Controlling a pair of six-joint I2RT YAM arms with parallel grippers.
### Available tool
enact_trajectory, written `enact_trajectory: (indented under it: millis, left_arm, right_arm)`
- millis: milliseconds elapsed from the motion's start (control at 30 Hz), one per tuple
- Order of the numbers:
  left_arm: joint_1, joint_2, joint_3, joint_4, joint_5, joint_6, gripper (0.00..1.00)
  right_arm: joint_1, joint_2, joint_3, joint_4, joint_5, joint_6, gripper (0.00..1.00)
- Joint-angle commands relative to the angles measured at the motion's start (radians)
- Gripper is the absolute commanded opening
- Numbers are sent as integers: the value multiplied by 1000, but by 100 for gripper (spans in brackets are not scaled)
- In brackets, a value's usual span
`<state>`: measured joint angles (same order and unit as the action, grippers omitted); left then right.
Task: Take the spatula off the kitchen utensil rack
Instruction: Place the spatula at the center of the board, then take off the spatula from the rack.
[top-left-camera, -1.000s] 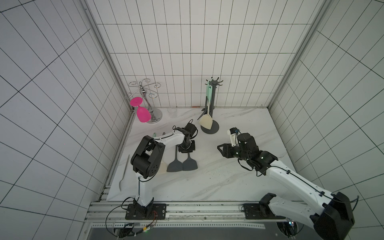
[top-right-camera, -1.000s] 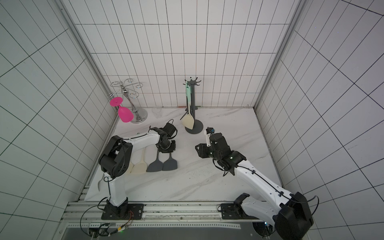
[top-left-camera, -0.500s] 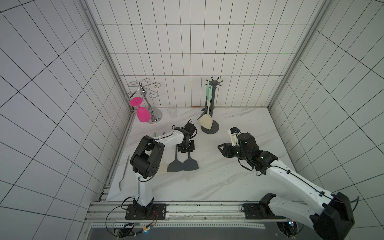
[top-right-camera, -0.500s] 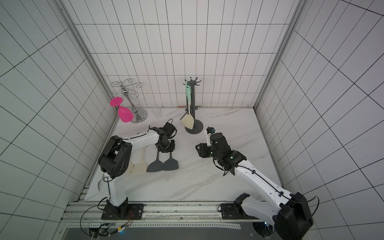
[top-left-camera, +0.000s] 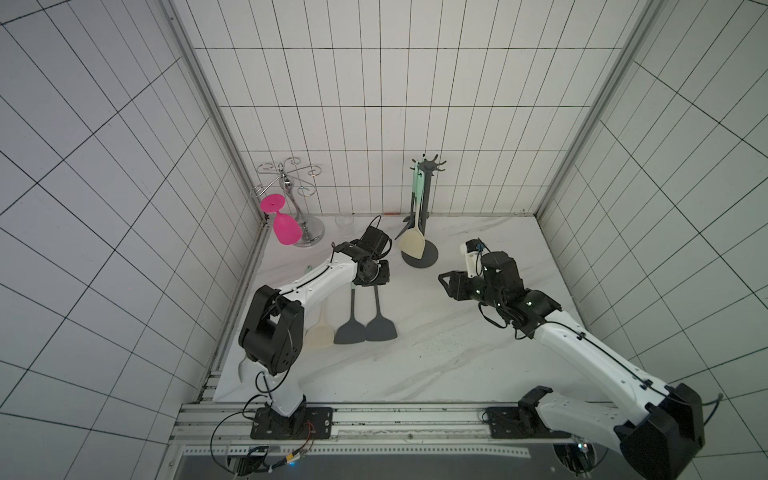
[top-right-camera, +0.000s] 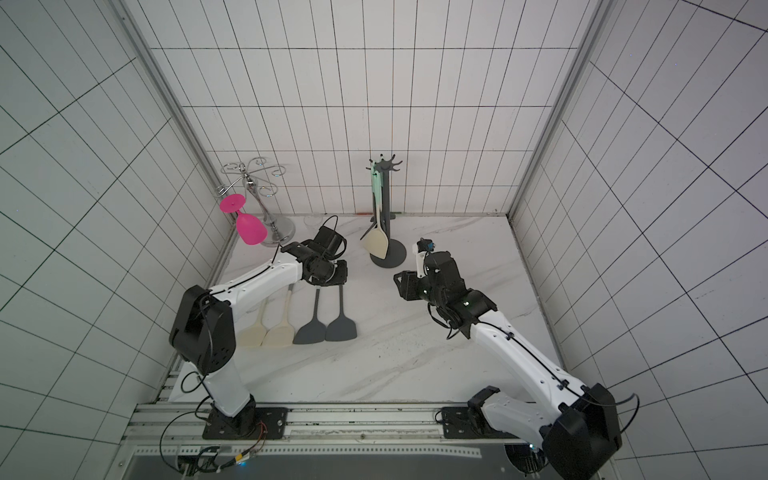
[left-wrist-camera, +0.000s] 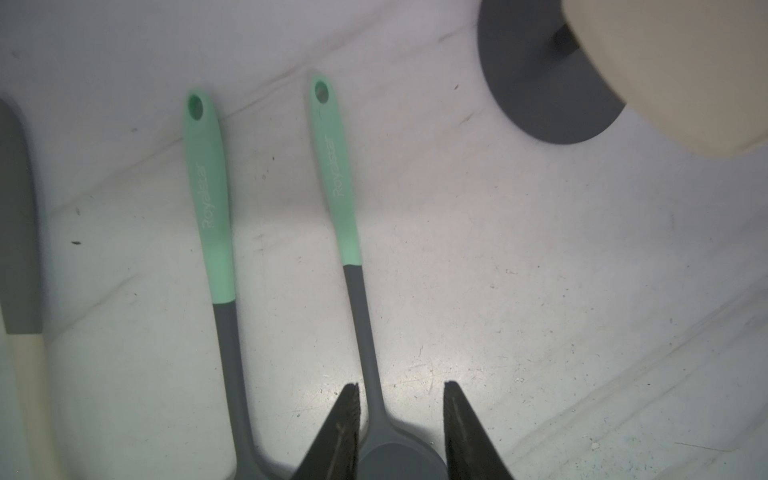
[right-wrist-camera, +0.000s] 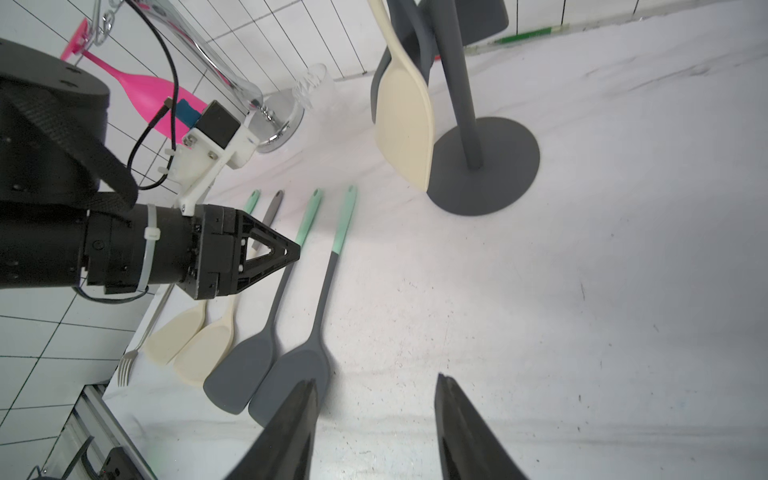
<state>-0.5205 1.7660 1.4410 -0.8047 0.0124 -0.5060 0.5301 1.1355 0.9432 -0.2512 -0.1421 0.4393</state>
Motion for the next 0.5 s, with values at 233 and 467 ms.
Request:
enact_trajectory:
  millis: [233,467]
  left_arm:
    - [19,-158,114,254,-10,91,36]
    - [14,-200,93,477,73,119,46]
  right_arm:
    - [-70,152,389,16,65,-76,50]
    - [-116,306,635,59,52,-62,51]
